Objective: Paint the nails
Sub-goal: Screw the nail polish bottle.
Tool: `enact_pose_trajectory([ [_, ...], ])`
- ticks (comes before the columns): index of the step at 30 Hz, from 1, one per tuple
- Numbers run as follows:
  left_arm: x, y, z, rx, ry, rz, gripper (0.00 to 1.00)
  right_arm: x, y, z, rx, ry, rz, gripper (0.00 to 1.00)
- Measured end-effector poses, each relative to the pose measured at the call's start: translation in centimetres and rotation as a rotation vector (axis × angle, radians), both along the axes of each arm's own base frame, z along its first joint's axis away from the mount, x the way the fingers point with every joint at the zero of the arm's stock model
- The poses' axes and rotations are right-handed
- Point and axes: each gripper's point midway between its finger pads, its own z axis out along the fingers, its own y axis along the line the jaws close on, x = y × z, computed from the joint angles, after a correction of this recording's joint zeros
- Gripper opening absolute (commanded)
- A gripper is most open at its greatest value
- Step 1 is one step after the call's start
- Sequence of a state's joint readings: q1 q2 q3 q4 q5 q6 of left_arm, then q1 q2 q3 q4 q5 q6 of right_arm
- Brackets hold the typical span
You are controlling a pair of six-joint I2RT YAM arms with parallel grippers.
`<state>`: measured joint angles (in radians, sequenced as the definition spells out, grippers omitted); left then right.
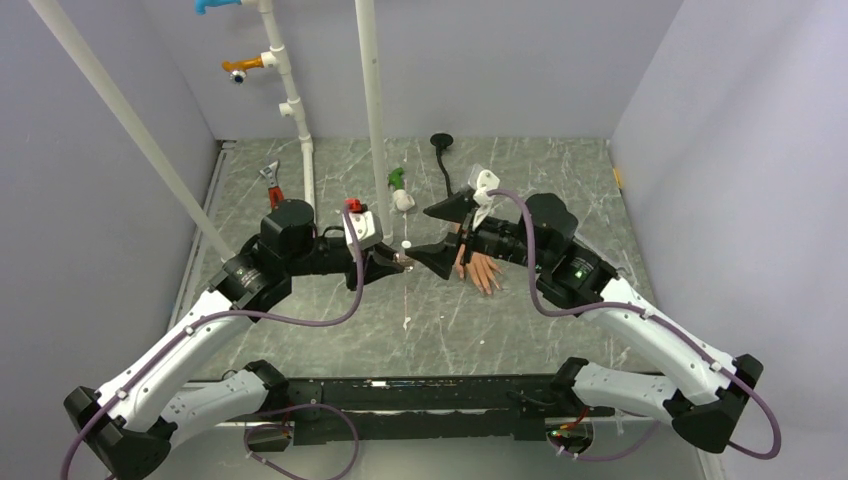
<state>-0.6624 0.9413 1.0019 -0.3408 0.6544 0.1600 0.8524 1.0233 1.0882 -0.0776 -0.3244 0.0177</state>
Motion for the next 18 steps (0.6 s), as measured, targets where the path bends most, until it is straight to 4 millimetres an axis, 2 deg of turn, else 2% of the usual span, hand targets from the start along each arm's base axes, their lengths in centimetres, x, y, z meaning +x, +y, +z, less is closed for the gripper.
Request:
enact_pose_trajectory([
  [5, -1.2, -0.2, 0.4, -0.016, -0.009, -0.067, 0.0, -0.8, -0.4, 0.1, 0.01, -0.015, 0.142, 0.72],
  [10, -1.6, -0.3, 0.5, -0.021, -0.01, -0.094, 0.0, -2.4, 0.5, -0.6, -0.001, -0.004, 0.269, 0.67],
  [18, -1.6, -0.3, 0.5, -0.021, -0.01, -0.094, 0.0, -2.8, 1.4, -1.6, -0.008, 0.04, 0.335, 0.5],
])
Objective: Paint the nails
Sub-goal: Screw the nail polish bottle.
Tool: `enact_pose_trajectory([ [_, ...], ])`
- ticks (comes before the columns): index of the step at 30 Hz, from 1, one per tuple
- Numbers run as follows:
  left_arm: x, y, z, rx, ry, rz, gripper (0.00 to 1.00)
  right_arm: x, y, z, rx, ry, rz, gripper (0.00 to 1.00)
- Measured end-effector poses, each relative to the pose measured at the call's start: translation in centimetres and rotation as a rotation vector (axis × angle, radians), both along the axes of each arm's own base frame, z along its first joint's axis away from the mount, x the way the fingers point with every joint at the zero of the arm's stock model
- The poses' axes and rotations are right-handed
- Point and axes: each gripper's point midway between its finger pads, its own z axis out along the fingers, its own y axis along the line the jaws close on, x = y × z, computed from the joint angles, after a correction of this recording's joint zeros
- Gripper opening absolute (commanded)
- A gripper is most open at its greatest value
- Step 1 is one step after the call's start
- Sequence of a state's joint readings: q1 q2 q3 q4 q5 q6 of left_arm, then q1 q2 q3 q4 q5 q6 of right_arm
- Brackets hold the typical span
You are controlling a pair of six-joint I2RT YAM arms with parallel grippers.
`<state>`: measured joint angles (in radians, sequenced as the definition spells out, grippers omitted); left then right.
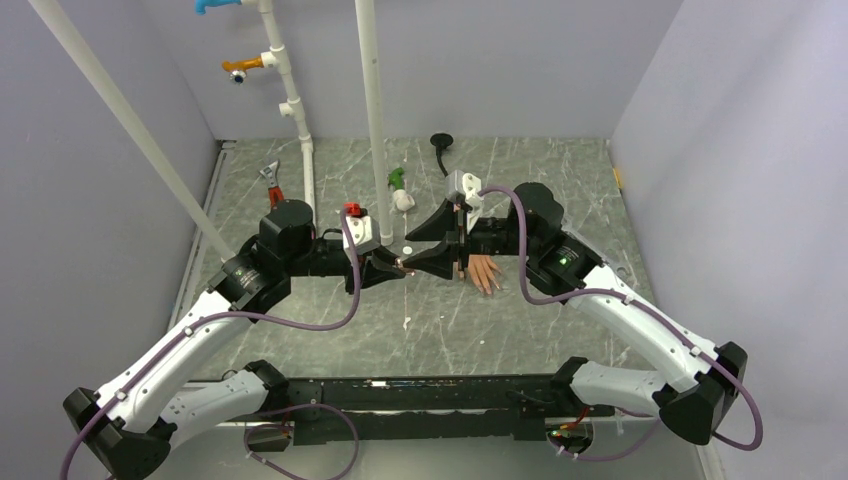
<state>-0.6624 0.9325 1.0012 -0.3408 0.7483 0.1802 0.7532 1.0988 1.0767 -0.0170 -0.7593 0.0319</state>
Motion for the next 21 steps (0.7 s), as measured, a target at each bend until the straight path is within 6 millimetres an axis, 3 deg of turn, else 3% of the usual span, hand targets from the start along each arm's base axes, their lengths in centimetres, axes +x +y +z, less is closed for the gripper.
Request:
enact_pose_trajectory([
  [14, 0.7, 0.1, -0.1, 0.007, 0.003, 0.041, 0.0, -0.1, 0.1, -0.8, -0.005, 0.028, 0.008, 0.28],
  [21, 1.1, 0.2, -0.5, 0.015, 0.01, 0.068, 0.0, 0.1, 0.1, -1.9, -0.018, 0.044, -0.006, 0.23],
])
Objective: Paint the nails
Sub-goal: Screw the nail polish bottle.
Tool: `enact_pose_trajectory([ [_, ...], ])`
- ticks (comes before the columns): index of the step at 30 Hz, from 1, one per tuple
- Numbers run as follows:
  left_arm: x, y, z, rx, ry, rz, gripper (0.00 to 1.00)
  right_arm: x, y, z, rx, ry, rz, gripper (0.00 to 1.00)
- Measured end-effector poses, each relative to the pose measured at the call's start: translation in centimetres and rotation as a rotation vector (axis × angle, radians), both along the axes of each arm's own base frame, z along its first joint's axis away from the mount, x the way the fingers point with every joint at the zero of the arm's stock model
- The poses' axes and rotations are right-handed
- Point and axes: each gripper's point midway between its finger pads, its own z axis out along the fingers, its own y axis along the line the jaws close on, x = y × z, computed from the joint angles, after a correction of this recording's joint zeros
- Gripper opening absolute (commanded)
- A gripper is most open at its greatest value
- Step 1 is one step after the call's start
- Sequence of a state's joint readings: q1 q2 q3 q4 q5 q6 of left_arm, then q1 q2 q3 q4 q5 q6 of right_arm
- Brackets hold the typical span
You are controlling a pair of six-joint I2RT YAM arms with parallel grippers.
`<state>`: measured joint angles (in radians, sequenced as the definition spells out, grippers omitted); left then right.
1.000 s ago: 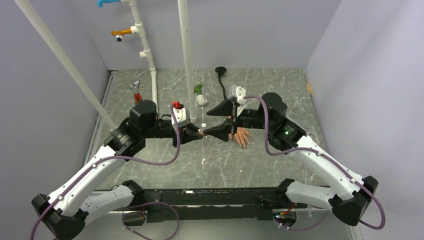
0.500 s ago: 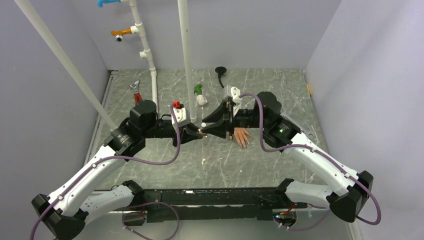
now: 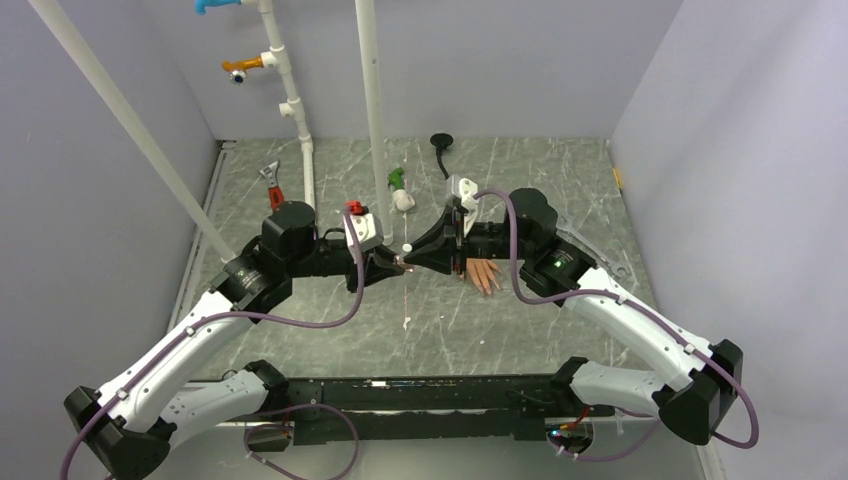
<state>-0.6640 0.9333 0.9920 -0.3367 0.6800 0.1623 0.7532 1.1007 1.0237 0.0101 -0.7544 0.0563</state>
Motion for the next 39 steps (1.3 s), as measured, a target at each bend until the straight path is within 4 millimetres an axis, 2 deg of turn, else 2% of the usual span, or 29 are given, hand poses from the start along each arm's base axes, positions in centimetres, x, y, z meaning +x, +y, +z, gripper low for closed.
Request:
enact_pose_trajectory([
  [8, 0.6, 0.1, -0.8, 0.022, 0.016, 0.032, 0.0, 0.6, 0.1, -0.8, 0.006, 0.008, -0.034, 0.13],
  [18, 1.9, 0.8, -1.4, 0.051, 0.023, 0.122, 0.0, 2.0, 0.9, -1.6, 0.0, 0.016, -0.152, 0.04],
  [21, 2.3, 1.0, -1.8, 0.062, 0.029, 0.155, 0.0, 2.4, 1.0, -2.0, 0.001, 0.026, -0.189, 0.05],
  [22, 2.4, 1.1, -1.9, 0.064, 0.03, 0.161, 0.0, 2.5, 1.1, -2.1, 0.0, 0.027, -0.203, 0.09],
  [23, 2.5, 1.1, -2.0, 0.066, 0.032, 0.169, 0.0, 2.5, 1.1, -2.1, 0.0, 0.028, -0.212, 0.19],
  [26, 2.6, 1.2, -2.2, 0.072, 0.035, 0.179, 0.0, 2.7, 1.2, -2.4, 0.0, 0.041, -0.243, 0.61],
  [28, 2.8, 1.2, -2.1, 0.068, 0.027, 0.185, 0.0, 2.3, 1.3, -2.7, -0.007, 0.057, -0.239, 0.76],
  [30, 2.9, 1.2, -1.9, 0.064, 0.018, 0.185, 0.0, 2.1, 1.3, -3.0, -0.015, 0.062, -0.237, 0.82],
  [32, 2.9, 1.2, -1.9, 0.065, 0.012, 0.182, 0.0, 2.0, 1.2, -3.1, -0.024, 0.059, -0.236, 0.82],
  [36, 2.4, 0.9, -1.8, 0.063, -0.003, 0.138, 0.0, 1.8, 0.7, -3.1, -0.041, 0.013, -0.228, 0.8],
  [39, 1.4, 0.5, -1.8, 0.058, -0.009, 0.069, 0.0, 1.7, 0.0, -2.7, -0.046, -0.052, -0.207, 0.73],
])
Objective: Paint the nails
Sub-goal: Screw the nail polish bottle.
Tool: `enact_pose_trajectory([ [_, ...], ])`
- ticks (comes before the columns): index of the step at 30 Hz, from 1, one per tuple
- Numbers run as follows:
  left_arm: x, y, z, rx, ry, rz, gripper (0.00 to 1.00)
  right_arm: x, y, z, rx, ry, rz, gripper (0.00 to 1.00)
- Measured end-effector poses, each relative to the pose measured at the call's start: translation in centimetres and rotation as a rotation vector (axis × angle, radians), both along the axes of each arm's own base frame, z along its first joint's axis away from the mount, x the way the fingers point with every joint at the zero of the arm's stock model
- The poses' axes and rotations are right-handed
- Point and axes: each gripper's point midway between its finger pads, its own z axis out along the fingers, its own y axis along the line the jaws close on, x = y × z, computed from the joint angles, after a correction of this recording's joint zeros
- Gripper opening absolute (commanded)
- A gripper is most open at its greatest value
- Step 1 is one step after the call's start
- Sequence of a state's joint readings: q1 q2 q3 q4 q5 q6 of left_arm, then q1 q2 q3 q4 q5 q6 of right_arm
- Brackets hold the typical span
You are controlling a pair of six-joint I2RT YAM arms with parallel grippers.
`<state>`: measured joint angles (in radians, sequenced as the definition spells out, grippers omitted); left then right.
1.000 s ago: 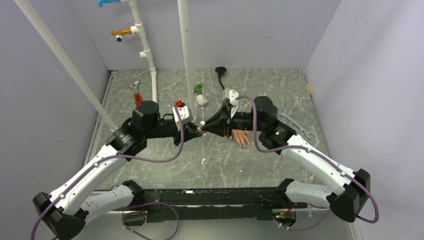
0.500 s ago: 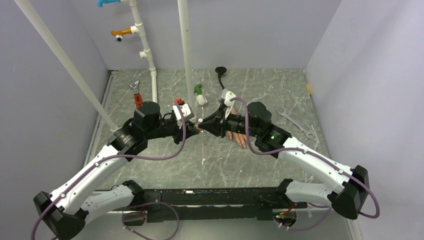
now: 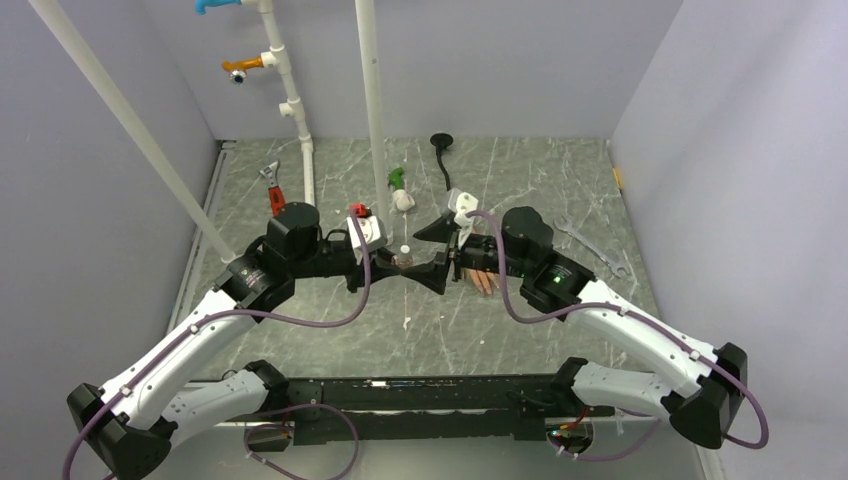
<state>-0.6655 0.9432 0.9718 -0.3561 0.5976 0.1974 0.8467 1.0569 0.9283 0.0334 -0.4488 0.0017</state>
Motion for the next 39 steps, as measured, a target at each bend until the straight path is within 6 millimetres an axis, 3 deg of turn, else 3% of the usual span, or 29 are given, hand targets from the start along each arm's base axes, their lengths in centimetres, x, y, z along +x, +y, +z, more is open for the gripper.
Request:
enact_pose_trajectory([
  [3, -1.1, -0.3, -0.1, 0.0, 0.006, -0.065, 0.0, 0.4, -1.2, 0.7, 0.002, -0.053, 0.015, 0.61],
  [6, -1.6, -0.4, -0.3, 0.0, 0.017, -0.1, 0.0, 0.9, -2.0, 1.2, 0.014, -0.073, 0.024, 0.55],
  [17, -1.8, -0.7, -0.5, 0.002, 0.035, -0.117, 0.0, -1.2, -1.2, 1.0, 0.03, -0.047, 0.179, 0.52],
  [31, -1.7, -0.7, -0.6, 0.004, 0.039, -0.118, 0.0, -1.2, -0.3, 0.2, 0.032, 0.0, 0.222, 0.44],
  [39, -1.6, -0.8, -0.8, 0.009, 0.045, -0.117, 0.0, -1.6, 0.1, 0.8, 0.06, 0.017, 0.237, 0.28],
])
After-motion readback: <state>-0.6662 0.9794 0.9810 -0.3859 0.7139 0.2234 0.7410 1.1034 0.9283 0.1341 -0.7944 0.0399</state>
